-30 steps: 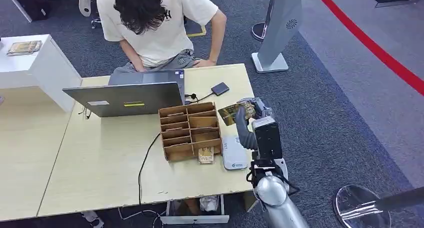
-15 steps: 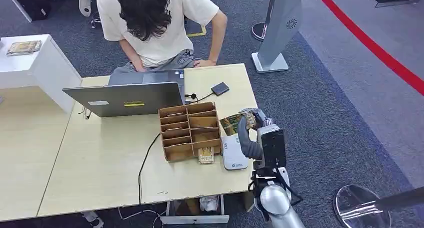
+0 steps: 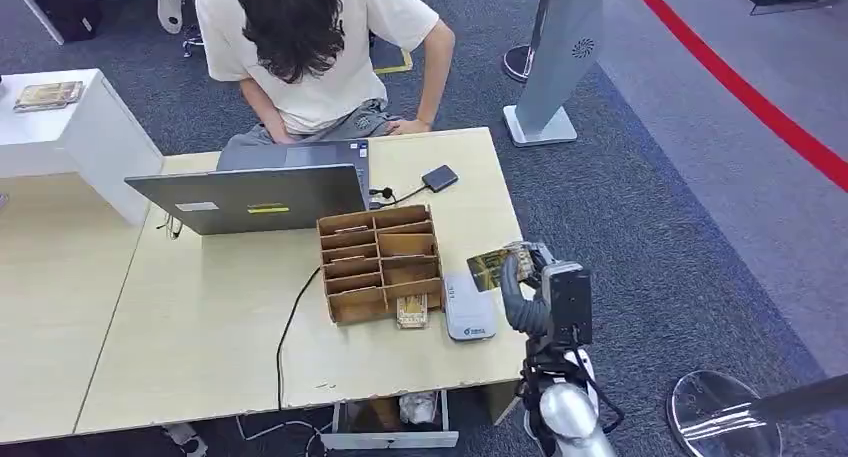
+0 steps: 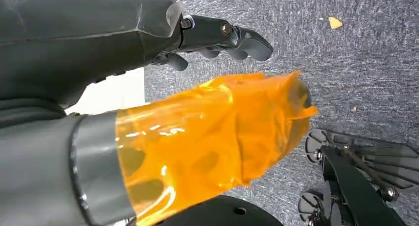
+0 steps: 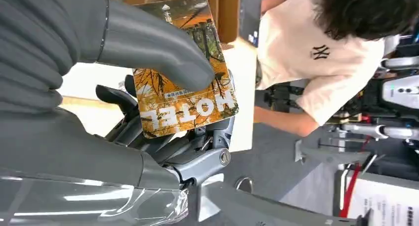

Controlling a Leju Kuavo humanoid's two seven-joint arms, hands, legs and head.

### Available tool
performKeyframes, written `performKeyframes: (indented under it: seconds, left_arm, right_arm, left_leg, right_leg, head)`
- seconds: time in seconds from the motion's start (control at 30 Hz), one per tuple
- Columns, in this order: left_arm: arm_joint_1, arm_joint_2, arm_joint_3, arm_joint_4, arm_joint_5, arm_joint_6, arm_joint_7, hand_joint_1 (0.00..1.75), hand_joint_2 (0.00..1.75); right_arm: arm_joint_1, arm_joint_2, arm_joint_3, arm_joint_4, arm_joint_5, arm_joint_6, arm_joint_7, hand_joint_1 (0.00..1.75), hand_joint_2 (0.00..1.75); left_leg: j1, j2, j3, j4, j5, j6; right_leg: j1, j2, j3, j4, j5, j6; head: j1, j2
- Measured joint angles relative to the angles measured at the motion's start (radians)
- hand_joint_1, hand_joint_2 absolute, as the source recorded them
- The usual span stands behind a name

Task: Pass the card to the sensor for recognition and then transmit it.

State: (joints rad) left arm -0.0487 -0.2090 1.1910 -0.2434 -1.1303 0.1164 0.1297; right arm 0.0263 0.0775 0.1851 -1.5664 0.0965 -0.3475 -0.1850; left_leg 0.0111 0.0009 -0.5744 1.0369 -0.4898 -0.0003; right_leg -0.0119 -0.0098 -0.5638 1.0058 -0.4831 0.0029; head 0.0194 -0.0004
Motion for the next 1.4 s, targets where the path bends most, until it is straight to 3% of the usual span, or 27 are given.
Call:
performKeyframes:
  seconds: [0.67, 1.4]
  left_arm:
    - [0.0, 0.0, 0.008, 0.0, -0.003, 0.002, 0.008, 0.0, 0.0]
    - [0.0, 0.004, 0.008, 0.0, -0.029, -0.003, 0.006, 0.0, 0.0]
  right_arm:
    - [0.006, -0.013, -0.03, 0.141, 0.023, 0.035, 0.033, 1.75, 1.75]
    - [-0.086, -0.012, -0.013, 0.322, 0.064, 0.069, 0.066, 1.75, 1.75]
  left_leg:
    - [0.0, 0.0, 0.0, 0.0, 0.0, 0.0]
    - [0.0, 0.0, 0.0, 0.0, 0.0, 0.0]
  right_leg:
    - [0.0, 0.0, 0.0, 0.0, 0.0, 0.0]
    - [0.0, 0.0, 0.0, 0.0, 0.0, 0.0]
  head:
    - [0.0, 0.0]
    - [0.0, 0.0]
